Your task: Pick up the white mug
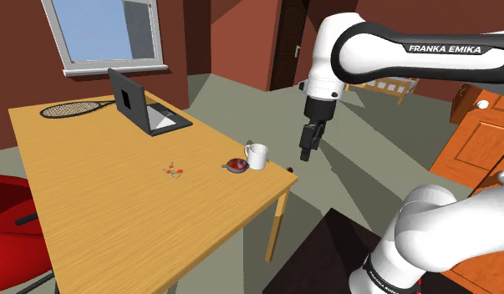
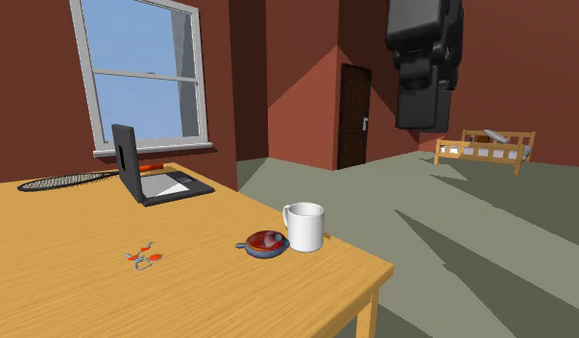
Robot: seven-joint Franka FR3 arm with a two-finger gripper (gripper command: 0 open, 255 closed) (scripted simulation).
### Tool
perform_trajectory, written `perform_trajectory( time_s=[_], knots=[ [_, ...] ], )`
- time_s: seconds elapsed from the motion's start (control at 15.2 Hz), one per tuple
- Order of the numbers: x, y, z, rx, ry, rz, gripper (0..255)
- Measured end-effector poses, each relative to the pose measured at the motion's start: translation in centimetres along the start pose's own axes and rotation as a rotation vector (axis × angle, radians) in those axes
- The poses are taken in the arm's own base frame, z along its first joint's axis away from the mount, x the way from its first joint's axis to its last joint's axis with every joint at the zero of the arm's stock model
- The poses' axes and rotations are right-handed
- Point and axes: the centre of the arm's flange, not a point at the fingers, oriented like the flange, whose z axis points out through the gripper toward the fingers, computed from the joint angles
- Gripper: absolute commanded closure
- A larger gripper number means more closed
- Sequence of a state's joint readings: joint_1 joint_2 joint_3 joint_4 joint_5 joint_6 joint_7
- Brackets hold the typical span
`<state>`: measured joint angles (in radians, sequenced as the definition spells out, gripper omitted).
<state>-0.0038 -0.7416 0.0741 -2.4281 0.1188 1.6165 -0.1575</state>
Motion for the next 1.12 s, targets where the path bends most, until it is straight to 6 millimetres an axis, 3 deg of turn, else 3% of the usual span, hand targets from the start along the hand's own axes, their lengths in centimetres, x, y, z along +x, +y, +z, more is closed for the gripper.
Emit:
perform_trajectory(
  time_s=[0.2,1.12],
  knots=[
    [1.1,0.9,1.0,-0.003,0.000,0.002,0],
    [13.3,10.3,8.9,-0.033,0.021,0.022,0]
  ],
)
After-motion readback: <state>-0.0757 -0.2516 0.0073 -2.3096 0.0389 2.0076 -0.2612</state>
